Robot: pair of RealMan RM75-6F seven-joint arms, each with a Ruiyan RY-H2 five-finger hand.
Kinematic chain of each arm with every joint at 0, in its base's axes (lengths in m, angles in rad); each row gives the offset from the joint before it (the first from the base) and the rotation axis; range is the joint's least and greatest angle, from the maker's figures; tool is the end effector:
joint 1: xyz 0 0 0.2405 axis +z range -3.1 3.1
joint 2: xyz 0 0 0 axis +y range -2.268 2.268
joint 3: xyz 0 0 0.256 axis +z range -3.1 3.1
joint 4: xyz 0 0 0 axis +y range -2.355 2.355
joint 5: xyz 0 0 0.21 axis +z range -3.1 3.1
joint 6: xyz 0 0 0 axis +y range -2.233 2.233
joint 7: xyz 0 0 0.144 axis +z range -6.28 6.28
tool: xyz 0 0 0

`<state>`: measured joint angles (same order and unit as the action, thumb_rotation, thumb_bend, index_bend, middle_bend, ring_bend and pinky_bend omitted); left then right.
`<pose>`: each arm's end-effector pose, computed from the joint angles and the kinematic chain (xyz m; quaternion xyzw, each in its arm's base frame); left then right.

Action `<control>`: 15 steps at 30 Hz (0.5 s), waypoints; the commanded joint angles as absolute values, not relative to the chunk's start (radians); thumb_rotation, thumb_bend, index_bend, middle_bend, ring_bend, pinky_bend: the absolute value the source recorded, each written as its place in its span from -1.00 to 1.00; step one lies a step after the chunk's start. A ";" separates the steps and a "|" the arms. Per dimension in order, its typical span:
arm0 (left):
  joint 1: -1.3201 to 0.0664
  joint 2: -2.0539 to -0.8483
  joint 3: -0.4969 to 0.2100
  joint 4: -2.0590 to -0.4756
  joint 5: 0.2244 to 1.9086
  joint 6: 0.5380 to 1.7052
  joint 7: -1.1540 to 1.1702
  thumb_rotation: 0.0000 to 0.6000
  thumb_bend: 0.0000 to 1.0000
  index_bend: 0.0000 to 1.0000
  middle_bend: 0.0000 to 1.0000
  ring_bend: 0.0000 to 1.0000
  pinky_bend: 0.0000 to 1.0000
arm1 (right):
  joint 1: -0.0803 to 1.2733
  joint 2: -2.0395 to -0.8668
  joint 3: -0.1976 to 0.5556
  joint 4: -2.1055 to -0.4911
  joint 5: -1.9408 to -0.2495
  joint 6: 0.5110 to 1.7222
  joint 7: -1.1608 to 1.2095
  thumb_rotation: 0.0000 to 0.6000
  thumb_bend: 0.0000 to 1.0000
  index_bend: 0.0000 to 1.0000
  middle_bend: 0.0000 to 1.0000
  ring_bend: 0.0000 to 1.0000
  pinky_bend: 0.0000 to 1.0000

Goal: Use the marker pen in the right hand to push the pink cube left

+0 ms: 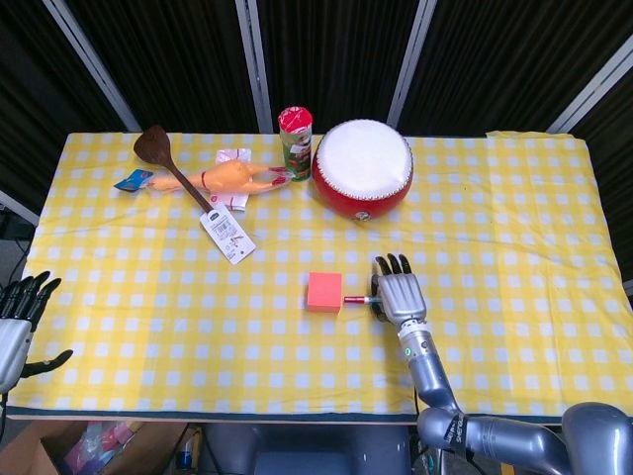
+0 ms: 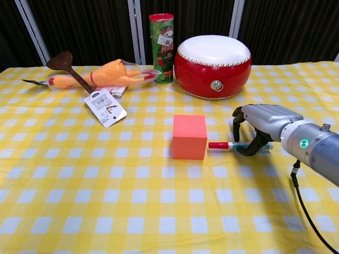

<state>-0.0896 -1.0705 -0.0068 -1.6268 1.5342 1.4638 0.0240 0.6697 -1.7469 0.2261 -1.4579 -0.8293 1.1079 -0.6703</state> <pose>-0.3115 0.1732 0.1629 -0.6273 -0.3794 -0.3600 0.5770 -0.1619 -0.3214 -0.0560 0.6876 -0.4376 0.3002 0.4955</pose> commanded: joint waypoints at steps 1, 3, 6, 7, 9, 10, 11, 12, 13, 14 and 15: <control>-0.090 -1.070 -0.007 -1.627 1.534 1.463 0.025 1.00 -1.00 -1.00 -1.00 -1.00 -1.00 | 0.665 -1.715 0.224 -1.489 -0.851 1.119 -0.664 1.00 0.06 0.19 -0.72 -0.98 -1.00; -0.090 -1.070 -0.007 -1.627 1.533 1.463 0.025 1.00 -1.00 -1.00 -1.00 -1.00 -1.00 | 0.662 -1.693 0.225 -1.510 -0.857 1.125 -0.663 1.00 0.06 0.19 -0.72 -0.98 -1.00; -0.090 -1.070 -0.007 -1.629 1.531 1.462 0.026 1.00 -1.00 -1.00 -1.00 -1.00 -1.00 | 0.655 -1.653 0.230 -1.545 -0.864 1.139 -0.660 1.00 0.06 0.19 -0.72 -0.98 -1.00; -0.090 -1.070 -0.007 -1.629 1.531 1.463 0.026 1.00 -1.00 -1.00 -1.00 -1.00 -1.00 | 0.652 -1.638 0.233 -1.558 -0.866 1.145 -0.659 1.00 0.07 0.19 -0.72 -0.98 -1.00; -0.090 -1.070 -0.007 -1.629 1.531 1.462 0.027 1.00 -1.00 -1.00 -1.00 -1.00 -1.00 | 0.648 -1.616 0.234 -1.576 -0.867 1.149 -0.658 1.00 0.07 0.19 -0.72 -0.98 -1.00; -0.090 -1.071 -0.007 -1.629 1.531 1.462 0.028 1.00 -1.00 -1.00 -1.00 -1.00 -1.00 | 0.646 -1.605 0.233 -1.584 -0.866 1.152 -0.657 1.00 0.07 0.19 -0.72 -0.98 -1.00; -0.090 -1.071 -0.007 -1.629 1.531 1.463 0.029 1.00 -1.00 -1.00 -1.00 -1.00 -1.00 | 0.644 -1.598 0.233 -1.590 -0.866 1.153 -0.657 1.00 0.07 0.19 -0.72 -0.98 -1.00; -0.090 -1.072 -0.007 -1.629 1.531 1.463 0.030 1.00 -1.00 -1.00 -1.00 -1.00 -1.00 | 0.642 -1.588 0.232 -1.598 -0.865 1.155 -0.657 1.00 0.07 0.19 -0.72 -0.98 -1.00; -0.090 -1.072 -0.007 -1.630 1.530 1.463 0.031 1.00 -1.00 -1.00 -1.00 -1.00 -1.00 | 0.640 -1.580 0.231 -1.605 -0.865 1.157 -0.657 1.00 0.07 0.19 -0.72 -0.98 -1.00; -0.089 -1.072 -0.007 -1.630 1.530 1.463 0.031 1.00 -1.00 -1.00 -1.00 -1.00 -1.00 | 0.639 -1.576 0.230 -1.609 -0.864 1.159 -0.657 1.00 0.07 0.19 -0.72 -0.98 -1.00; -0.089 -1.072 -0.007 -1.630 1.529 1.463 0.032 1.00 -1.00 -1.00 -1.00 -1.00 -1.00 | 0.638 -1.571 0.229 -1.615 -0.863 1.160 -0.655 1.00 0.08 0.19 -0.72 -0.98 -1.00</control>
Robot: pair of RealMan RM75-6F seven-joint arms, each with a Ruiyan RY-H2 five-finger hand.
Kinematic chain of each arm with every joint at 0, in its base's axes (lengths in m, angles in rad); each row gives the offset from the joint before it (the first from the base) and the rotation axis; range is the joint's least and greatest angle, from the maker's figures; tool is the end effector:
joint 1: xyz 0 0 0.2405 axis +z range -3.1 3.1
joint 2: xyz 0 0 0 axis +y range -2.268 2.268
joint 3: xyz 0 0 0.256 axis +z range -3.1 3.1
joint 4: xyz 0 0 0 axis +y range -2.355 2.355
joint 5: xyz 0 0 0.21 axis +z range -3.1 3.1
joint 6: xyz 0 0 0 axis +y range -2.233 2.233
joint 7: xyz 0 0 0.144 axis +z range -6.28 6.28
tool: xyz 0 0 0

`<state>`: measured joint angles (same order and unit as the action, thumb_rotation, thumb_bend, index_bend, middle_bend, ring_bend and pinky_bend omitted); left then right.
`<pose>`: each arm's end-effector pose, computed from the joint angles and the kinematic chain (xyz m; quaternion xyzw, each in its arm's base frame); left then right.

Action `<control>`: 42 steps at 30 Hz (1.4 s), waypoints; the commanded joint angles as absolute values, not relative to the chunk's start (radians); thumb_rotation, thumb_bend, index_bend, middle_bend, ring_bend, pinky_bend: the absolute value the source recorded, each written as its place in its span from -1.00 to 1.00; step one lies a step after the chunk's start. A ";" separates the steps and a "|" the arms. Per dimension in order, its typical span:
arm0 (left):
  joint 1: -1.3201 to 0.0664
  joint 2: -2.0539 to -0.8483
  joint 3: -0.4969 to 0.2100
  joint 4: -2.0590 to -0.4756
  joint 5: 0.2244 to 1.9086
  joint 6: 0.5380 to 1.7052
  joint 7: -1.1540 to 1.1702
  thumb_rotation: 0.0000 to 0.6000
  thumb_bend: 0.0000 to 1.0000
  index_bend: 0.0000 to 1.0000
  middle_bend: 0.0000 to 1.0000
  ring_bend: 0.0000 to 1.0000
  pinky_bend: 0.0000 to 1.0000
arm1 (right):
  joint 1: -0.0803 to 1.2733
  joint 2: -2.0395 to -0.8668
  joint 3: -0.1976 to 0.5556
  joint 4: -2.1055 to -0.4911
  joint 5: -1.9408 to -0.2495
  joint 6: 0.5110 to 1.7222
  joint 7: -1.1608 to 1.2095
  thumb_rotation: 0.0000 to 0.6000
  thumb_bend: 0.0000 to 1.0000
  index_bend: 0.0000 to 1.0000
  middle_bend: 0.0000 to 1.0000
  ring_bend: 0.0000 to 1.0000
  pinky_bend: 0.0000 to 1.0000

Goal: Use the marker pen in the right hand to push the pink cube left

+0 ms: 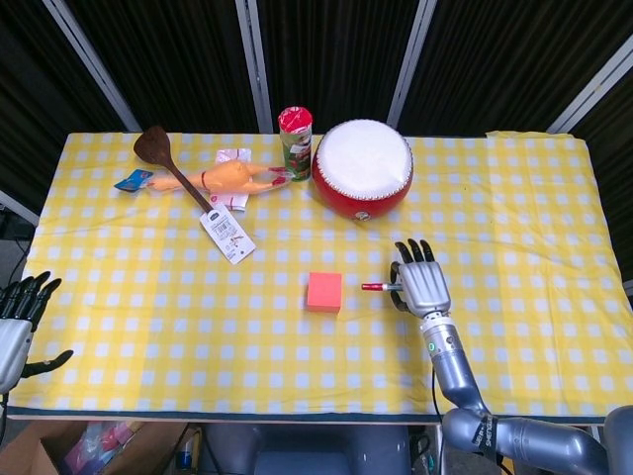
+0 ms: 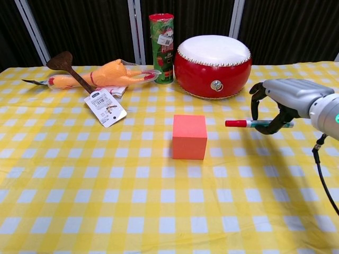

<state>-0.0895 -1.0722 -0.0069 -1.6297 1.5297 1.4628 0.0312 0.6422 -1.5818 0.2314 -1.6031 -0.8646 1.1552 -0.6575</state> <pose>-0.3114 0.1731 0.1622 -0.6267 -0.3798 -0.3582 0.5785 -0.1687 -0.3256 -0.0037 0.6761 -0.4147 0.3192 0.5187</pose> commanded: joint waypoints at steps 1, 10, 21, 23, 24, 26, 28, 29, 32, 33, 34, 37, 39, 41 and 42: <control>-0.089 -1.072 -0.007 -1.630 1.529 1.463 0.032 1.00 -1.00 -1.00 -1.00 -1.00 -1.00 | 0.637 -1.567 0.228 -1.619 -0.863 1.161 -0.654 1.00 0.08 0.19 -0.72 -0.98 -1.00; -0.088 -1.072 -0.008 -1.634 1.527 1.466 0.030 1.00 -1.00 -1.00 -1.00 -1.00 -1.00 | 0.637 -1.577 0.212 -1.598 -0.854 1.157 -0.642 1.00 0.08 0.19 -0.71 -0.98 -1.00; -0.090 -1.067 -0.005 -1.634 1.531 1.461 0.015 1.00 -1.00 -1.00 -1.00 -1.00 -1.00 | 0.677 -1.658 0.225 -1.506 -0.828 1.138 -0.655 1.00 0.08 0.19 -0.70 -0.97 -1.00; -0.091 -1.066 -0.004 -1.635 1.531 1.458 0.012 1.00 -1.00 -1.00 -1.00 -1.00 -1.00 | 0.685 -1.670 0.226 -1.503 -0.828 1.135 -0.659 1.00 0.08 0.19 -0.70 -0.97 -1.00; -0.091 -1.065 -0.004 -1.635 1.532 1.457 0.011 1.00 -1.00 -1.00 -1.00 -1.00 -1.00 | 0.688 -1.675 0.225 -1.504 -0.830 1.134 -0.662 1.00 0.08 0.19 -0.70 -0.97 -1.00; -0.093 -1.064 -0.002 -1.636 1.533 1.453 0.007 1.00 -1.00 -1.00 -1.00 -1.00 -1.00 | 0.703 -1.691 0.223 -1.521 -0.846 1.133 -0.671 1.00 0.08 0.19 -0.70 -0.97 -1.00; -0.094 -1.063 -0.002 -1.636 1.532 1.451 0.005 1.00 -1.00 -1.00 -1.00 -1.00 -1.00 | 0.709 -1.703 0.224 -1.531 -0.847 1.139 -0.681 1.00 0.08 0.19 -0.70 -0.97 -1.00; -0.094 -1.063 -0.003 -1.637 1.531 1.451 0.004 1.00 -1.00 -1.00 -1.00 -1.00 -1.00 | 0.712 -1.707 0.224 -1.534 -0.847 1.139 -0.684 1.00 0.08 0.19 -0.70 -0.97 -1.00; -0.094 -1.062 -0.002 -1.638 1.533 1.451 0.004 1.00 -1.00 -1.00 -1.00 -1.00 -1.00 | 0.725 -1.726 0.224 -1.543 -0.847 1.143 -0.699 1.00 0.08 0.19 -0.70 -0.97 -1.00; -0.094 -1.062 -0.001 -1.638 1.535 1.452 0.005 1.00 -1.00 -1.00 -1.00 -1.00 -1.00 | 0.731 -1.736 0.224 -1.548 -0.849 1.143 -0.706 1.00 0.08 0.19 -0.70 -0.97 -1.00; -0.093 -1.062 -0.001 -1.638 1.535 1.453 0.004 1.00 -1.00 -1.00 -1.00 -1.00 -1.00 | 0.735 -1.742 0.225 -1.549 -0.849 1.146 -0.711 1.00 0.08 0.19 -0.70 -0.97 -1.00; -0.093 -1.062 -0.001 -1.638 1.534 1.454 0.002 1.00 -1.00 -1.00 -1.00 -1.00 -1.00 | 0.740 -1.751 0.226 -1.553 -0.849 1.153 -0.720 1.00 0.08 0.19 -0.70 -0.97 -1.00; -0.093 -1.061 -0.001 -1.637 1.534 1.454 0.001 1.00 -1.00 -1.00 -1.00 -1.00 -1.00 | 0.743 -1.754 0.227 -1.553 -0.847 1.157 -0.726 1.00 0.08 0.19 -0.70 -0.97 -1.00; -0.092 -1.060 -0.001 -1.638 1.535 1.455 -0.001 1.00 -1.00 -1.00 -1.00 -1.00 -1.00 | 0.744 -1.755 0.229 -1.551 -0.842 1.161 -0.731 1.00 0.09 0.19 -0.70 -0.97 -1.00; -0.092 -1.060 -0.001 -1.638 1.535 1.456 -0.002 1.00 -1.00 -1.00 -1.00 -1.00 -1.00 | 0.744 -1.755 0.229 -1.550 -0.838 1.163 -0.734 1.00 0.09 0.19 -0.70 -0.97 -1.00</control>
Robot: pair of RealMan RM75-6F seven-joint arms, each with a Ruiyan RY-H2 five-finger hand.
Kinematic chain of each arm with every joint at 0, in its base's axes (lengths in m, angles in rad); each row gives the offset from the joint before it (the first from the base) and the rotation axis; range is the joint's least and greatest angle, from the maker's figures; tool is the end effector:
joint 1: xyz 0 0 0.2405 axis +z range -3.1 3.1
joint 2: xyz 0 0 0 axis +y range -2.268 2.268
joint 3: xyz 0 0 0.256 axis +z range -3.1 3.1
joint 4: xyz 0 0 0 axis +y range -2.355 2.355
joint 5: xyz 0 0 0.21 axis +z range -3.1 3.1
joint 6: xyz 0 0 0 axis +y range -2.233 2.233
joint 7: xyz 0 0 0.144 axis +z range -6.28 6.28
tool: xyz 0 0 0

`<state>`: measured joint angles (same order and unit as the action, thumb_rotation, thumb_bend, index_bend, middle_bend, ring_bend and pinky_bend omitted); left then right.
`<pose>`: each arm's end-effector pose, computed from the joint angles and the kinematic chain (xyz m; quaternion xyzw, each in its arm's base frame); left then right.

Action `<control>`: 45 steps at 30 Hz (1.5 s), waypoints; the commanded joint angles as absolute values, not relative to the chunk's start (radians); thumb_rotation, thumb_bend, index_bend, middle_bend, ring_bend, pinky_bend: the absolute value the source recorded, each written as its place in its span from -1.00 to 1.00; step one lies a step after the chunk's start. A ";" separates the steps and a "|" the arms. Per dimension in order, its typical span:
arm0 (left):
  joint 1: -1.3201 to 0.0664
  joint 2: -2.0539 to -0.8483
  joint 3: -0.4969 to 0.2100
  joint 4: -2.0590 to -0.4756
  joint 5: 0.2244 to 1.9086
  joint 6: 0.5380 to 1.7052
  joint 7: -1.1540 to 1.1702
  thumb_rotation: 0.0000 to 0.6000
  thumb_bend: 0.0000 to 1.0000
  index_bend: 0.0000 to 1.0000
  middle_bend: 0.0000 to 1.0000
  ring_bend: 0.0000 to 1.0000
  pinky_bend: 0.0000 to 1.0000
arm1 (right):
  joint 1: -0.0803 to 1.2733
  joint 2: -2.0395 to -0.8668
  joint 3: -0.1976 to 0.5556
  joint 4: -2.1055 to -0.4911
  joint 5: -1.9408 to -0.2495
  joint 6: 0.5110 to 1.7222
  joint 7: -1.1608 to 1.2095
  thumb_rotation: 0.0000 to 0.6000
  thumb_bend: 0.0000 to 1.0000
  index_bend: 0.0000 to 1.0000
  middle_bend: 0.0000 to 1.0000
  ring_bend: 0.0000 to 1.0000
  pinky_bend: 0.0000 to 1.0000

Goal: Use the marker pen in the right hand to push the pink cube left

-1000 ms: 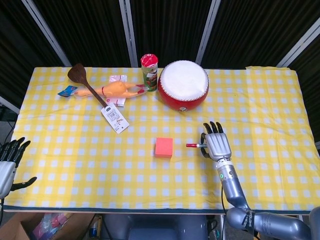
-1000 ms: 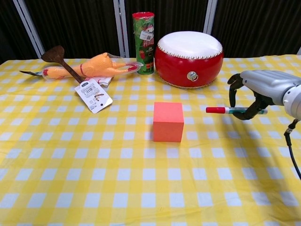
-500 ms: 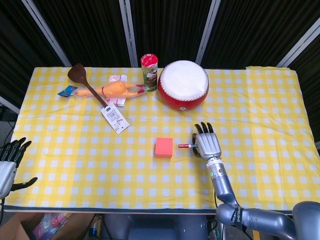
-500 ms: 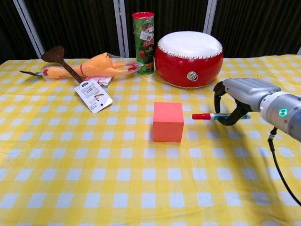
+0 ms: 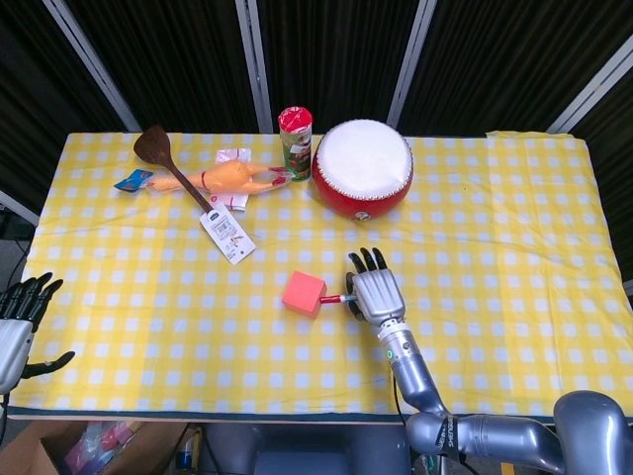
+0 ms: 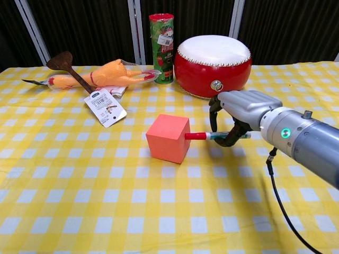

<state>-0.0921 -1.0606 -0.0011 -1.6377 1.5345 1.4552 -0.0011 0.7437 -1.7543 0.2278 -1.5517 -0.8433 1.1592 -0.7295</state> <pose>-0.3107 0.1725 0.1632 -0.6254 -0.3908 -0.3637 0.5691 -0.1150 -0.3178 -0.0559 0.7101 -0.4026 0.3338 0.4715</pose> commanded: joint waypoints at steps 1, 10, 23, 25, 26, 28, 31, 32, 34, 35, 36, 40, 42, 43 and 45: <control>-0.091 -1.060 -0.001 -1.638 1.535 1.457 -0.003 1.00 -1.00 -1.00 -1.00 -1.00 -1.00 | 0.744 -1.753 0.230 -1.548 -0.833 1.165 -0.736 1.00 0.09 0.19 -0.70 -0.97 -1.00; -0.092 -1.060 0.001 -1.639 1.539 1.457 -0.004 1.00 -1.00 -1.00 -1.00 -1.00 -1.00 | 0.719 -1.736 0.217 -1.559 -0.782 1.212 -0.774 1.00 0.12 0.19 -0.70 -0.97 -1.00; -0.092 -1.056 0.002 -1.643 1.540 1.457 -0.017 1.00 -1.00 -1.00 -1.00 -1.00 -1.00 | 0.764 -1.812 0.271 -1.522 -0.730 1.226 -0.819 1.00 0.13 0.19 -0.70 -0.97 -1.00; -0.092 -1.054 0.002 -1.644 1.540 1.455 -0.022 1.00 -1.00 -1.00 -1.00 -1.00 -1.00 | 0.781 -1.838 0.291 -1.497 -0.715 1.221 -0.822 1.00 0.13 0.19 -0.70 -0.97 -1.00; -0.092 -1.053 0.002 -1.644 1.540 1.454 -0.026 1.00 -1.00 -1.00 -1.00 -1.00 -1.00 | 0.789 -1.851 0.300 -1.487 -0.707 1.218 -0.823 1.00 0.13 0.19 -0.70 -0.97 -1.00; -0.093 -1.051 0.002 -1.644 1.539 1.453 -0.031 1.00 -1.00 -1.00 -1.00 -1.00 -1.00 | 0.801 -1.869 0.310 -1.472 -0.699 1.214 -0.824 1.00 0.13 0.19 -0.70 -0.97 -1.00; -0.093 -1.050 0.003 -1.644 1.539 1.451 -0.035 1.00 -1.00 -1.00 -1.00 -1.00 -1.00 | 0.815 -1.887 0.316 -1.459 -0.696 1.208 -0.829 1.00 0.13 0.19 -0.69 -0.97 -1.00; -0.094 -1.049 0.003 -1.644 1.539 1.450 -0.036 1.00 -1.00 -1.00 -1.00 -1.00 -1.00 | 0.819 -1.892 0.318 -1.455 -0.695 1.207 -0.831 1.00 0.13 0.19 -0.69 -0.97 -1.00; -0.094 -1.049 0.003 -1.645 1.541 1.451 -0.037 1.00 -1.00 -1.00 -1.00 -1.00 -1.00 | 0.831 -1.906 0.325 -1.445 -0.690 1.203 -0.835 1.00 0.13 0.19 -0.69 -0.97 -1.00; -0.094 -1.049 0.004 -1.645 1.542 1.451 -0.037 1.00 -1.00 -1.00 -1.00 -1.00 -1.00 | 0.837 -1.913 0.329 -1.441 -0.688 1.200 -0.836 1.00 0.13 0.19 -0.69 -0.97 -1.00; -0.094 -1.049 0.004 -1.645 1.542 1.451 -0.037 1.00 -1.00 -1.00 -1.00 -1.00 -1.00 | 0.843 -1.919 0.332 -1.437 -0.687 1.198 -0.838 1.00 0.12 0.19 -0.69 -0.97 -1.00; -0.094 -1.049 0.005 -1.646 1.543 1.450 -0.034 1.00 -1.00 -1.00 -1.00 -1.00 -1.00 | 0.866 -1.947 0.333 -1.440 -0.697 1.196 -0.846 1.00 0.13 0.19 -0.69 -0.97 -1.00; -0.094 -1.049 0.004 -1.646 1.541 1.451 -0.034 1.00 -1.00 -1.00 -1.00 -1.00 -1.00 | 0.867 -1.949 0.329 -1.445 -0.701 1.204 -0.851 1.00 0.13 0.19 -0.69 -0.97 -1.00; -0.093 -1.049 0.004 -1.646 1.541 1.451 -0.034 1.00 -1.00 -1.00 -1.00 -1.00 -1.00 | 0.866 -1.949 0.328 -1.446 -0.701 1.207 -0.852 1.00 0.13 0.19 -0.69 -0.97 -1.00; -0.092 -1.049 0.004 -1.645 1.540 1.453 -0.035 1.00 -1.00 -1.00 -1.00 -1.00 -1.00 | 0.860 -1.944 0.323 -1.451 -0.698 1.219 -0.857 1.00 0.12 0.19 -0.69 -0.97 -1.00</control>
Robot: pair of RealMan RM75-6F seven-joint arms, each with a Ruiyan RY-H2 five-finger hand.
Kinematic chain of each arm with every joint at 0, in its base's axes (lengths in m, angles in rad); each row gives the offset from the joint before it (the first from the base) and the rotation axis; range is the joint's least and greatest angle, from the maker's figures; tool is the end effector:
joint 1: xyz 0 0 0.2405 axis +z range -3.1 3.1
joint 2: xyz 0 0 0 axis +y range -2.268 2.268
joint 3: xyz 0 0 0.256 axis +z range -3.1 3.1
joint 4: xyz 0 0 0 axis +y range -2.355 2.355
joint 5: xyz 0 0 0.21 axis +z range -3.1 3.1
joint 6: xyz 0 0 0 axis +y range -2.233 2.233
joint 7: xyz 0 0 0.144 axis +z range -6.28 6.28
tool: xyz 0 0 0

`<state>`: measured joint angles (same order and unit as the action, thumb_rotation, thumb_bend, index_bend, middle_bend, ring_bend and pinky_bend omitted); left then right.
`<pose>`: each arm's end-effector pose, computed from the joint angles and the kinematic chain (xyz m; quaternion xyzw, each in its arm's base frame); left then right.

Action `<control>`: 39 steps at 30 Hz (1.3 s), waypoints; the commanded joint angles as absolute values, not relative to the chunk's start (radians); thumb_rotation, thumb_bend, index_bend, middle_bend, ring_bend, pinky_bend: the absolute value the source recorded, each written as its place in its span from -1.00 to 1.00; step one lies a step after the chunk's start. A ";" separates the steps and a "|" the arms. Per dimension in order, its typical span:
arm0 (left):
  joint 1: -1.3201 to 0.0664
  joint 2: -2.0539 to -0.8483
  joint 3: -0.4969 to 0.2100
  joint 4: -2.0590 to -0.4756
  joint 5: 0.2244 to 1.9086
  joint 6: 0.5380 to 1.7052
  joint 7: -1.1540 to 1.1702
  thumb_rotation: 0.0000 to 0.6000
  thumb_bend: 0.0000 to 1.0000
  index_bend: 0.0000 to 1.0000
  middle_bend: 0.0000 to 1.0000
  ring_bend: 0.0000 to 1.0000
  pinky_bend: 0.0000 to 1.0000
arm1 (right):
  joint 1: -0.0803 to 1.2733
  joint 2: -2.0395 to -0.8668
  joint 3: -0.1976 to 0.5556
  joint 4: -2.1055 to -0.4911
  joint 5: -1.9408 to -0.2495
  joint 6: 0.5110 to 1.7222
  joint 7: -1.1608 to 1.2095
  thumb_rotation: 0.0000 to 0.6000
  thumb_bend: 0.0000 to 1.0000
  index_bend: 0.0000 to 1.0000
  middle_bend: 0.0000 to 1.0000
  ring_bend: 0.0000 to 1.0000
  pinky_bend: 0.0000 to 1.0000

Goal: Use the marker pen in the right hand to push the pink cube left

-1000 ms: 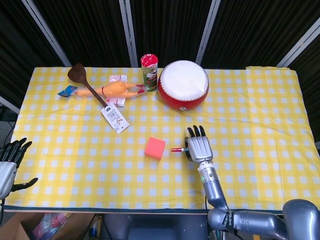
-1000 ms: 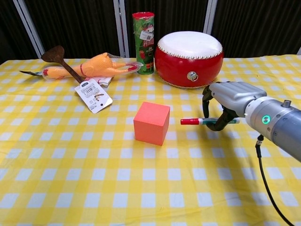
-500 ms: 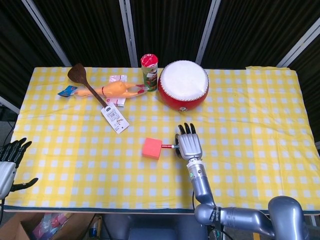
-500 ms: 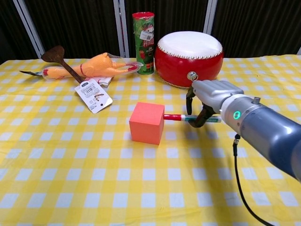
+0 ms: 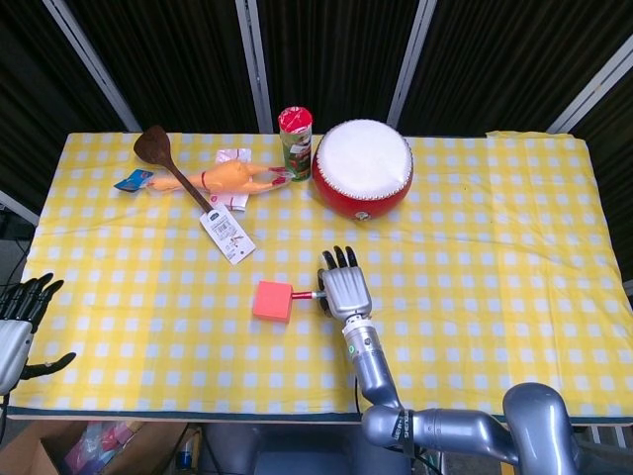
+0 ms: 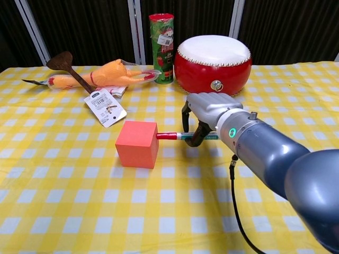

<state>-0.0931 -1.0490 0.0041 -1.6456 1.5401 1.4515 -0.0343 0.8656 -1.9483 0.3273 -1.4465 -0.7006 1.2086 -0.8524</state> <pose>-0.3098 0.1715 0.1647 -0.6229 -0.4011 -0.3702 0.5604 -0.0634 -0.3234 -0.0943 0.6977 -0.4215 0.3296 0.4763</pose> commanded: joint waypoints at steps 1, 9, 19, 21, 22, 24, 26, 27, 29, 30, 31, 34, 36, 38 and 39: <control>-0.092 -1.049 0.004 -1.644 1.541 1.455 -0.035 1.00 -1.00 -1.00 -1.00 -1.00 -1.00 | 0.856 -1.940 0.321 -1.454 -0.697 1.225 -0.858 1.00 0.13 0.19 -0.69 -0.97 -1.00; -0.091 -1.051 0.005 -1.643 1.546 1.459 -0.029 1.00 -1.00 -1.00 -1.00 -1.00 -1.00 | 0.817 -1.903 0.288 -1.490 -0.699 1.262 -0.863 1.00 0.12 0.19 -0.69 -0.97 -1.00; -0.089 -1.052 0.008 -1.643 1.553 1.463 -0.027 1.00 -1.00 -1.00 -1.00 -1.00 -1.00 | 0.796 -1.910 0.268 -1.517 -0.705 1.301 -0.878 1.00 0.13 0.19 -0.69 -0.97 -1.00; -0.089 -1.051 0.008 -1.643 1.554 1.464 -0.028 1.00 -1.00 -1.00 -1.00 -1.00 -1.00 | 0.798 -1.916 0.272 -1.517 -0.705 1.305 -0.883 1.00 0.13 0.19 -0.69 -0.97 -1.00; -0.089 -1.051 0.008 -1.643 1.555 1.465 -0.029 1.00 -1.00 -1.00 -1.00 -1.00 -1.00 | 0.799 -1.918 0.274 -1.517 -0.705 1.306 -0.884 1.00 0.13 0.19 -0.69 -0.97 -1.00; -0.088 -1.050 0.010 -1.643 1.558 1.466 -0.033 1.00 -1.00 -1.00 -1.00 -1.00 -1.00 | 0.813 -1.934 0.292 -1.516 -0.701 1.305 -0.892 1.00 0.13 0.19 -0.69 -0.97 -1.00; -0.088 -1.048 0.011 -1.644 1.559 1.465 -0.037 1.00 -1.00 -1.00 -1.00 -1.00 -1.00 | 0.823 -1.948 0.308 -1.513 -0.690 1.302 -0.899 1.00 0.13 0.19 -0.69 -0.97 -1.00; -0.088 -1.048 0.011 -1.644 1.559 1.465 -0.039 1.00 -1.00 -1.00 -1.00 -1.00 -1.00 | 0.827 -1.953 0.314 -1.511 -0.685 1.300 -0.902 1.00 0.13 0.19 -0.69 -0.97 -1.00; -0.088 -1.047 0.012 -1.644 1.560 1.464 -0.041 1.00 -1.00 -1.00 -1.00 -1.00 -1.00 | 0.834 -1.963 0.323 -1.507 -0.677 1.295 -0.905 1.00 0.13 0.19 -0.69 -0.97 -1.00; -0.088 -1.046 0.012 -1.644 1.560 1.464 -0.042 1.00 -1.00 -1.00 -1.00 -1.00 -1.00 | 0.840 -1.969 0.327 -1.503 -0.674 1.290 -0.908 1.00 0.13 0.19 -0.69 -0.97 -1.00; -0.088 -1.046 0.012 -1.644 1.560 1.464 -0.044 1.00 -1.00 -1.00 -1.00 -1.00 -1.00 | 0.843 -1.974 0.329 -1.499 -0.672 1.288 -0.909 1.00 0.13 0.19 -0.69 -0.97 -1.00; -0.088 -1.044 0.013 -1.645 1.560 1.463 -0.048 1.00 -1.00 -1.00 -1.00 -1.00 -1.00 | 0.856 -1.993 0.332 -1.480 -0.665 1.276 -0.917 1.00 0.13 0.19 -0.69 -0.97 -1.00; -0.088 -1.044 0.012 -1.645 1.559 1.463 -0.051 1.00 -1.00 -1.00 -1.00 -1.00 -1.00 | 0.863 -2.007 0.332 -1.467 -0.661 1.269 -0.918 1.00 0.13 0.19 -0.69 -0.97 -1.00; -0.089 -1.043 0.012 -1.646 1.559 1.462 -0.053 1.00 -1.00 -1.00 -1.00 -1.00 -1.00 | 0.870 -2.024 0.332 -1.455 -0.658 1.259 -0.918 1.00 0.13 0.19 -0.69 -0.97 -1.00; -0.089 -1.043 0.012 -1.646 1.559 1.461 -0.053 1.00 -1.00 -1.00 -1.00 -1.00 -1.00 | 0.874 -2.031 0.333 -1.450 -0.657 1.255 -0.918 1.00 0.13 0.19 -0.69 -0.97 -1.00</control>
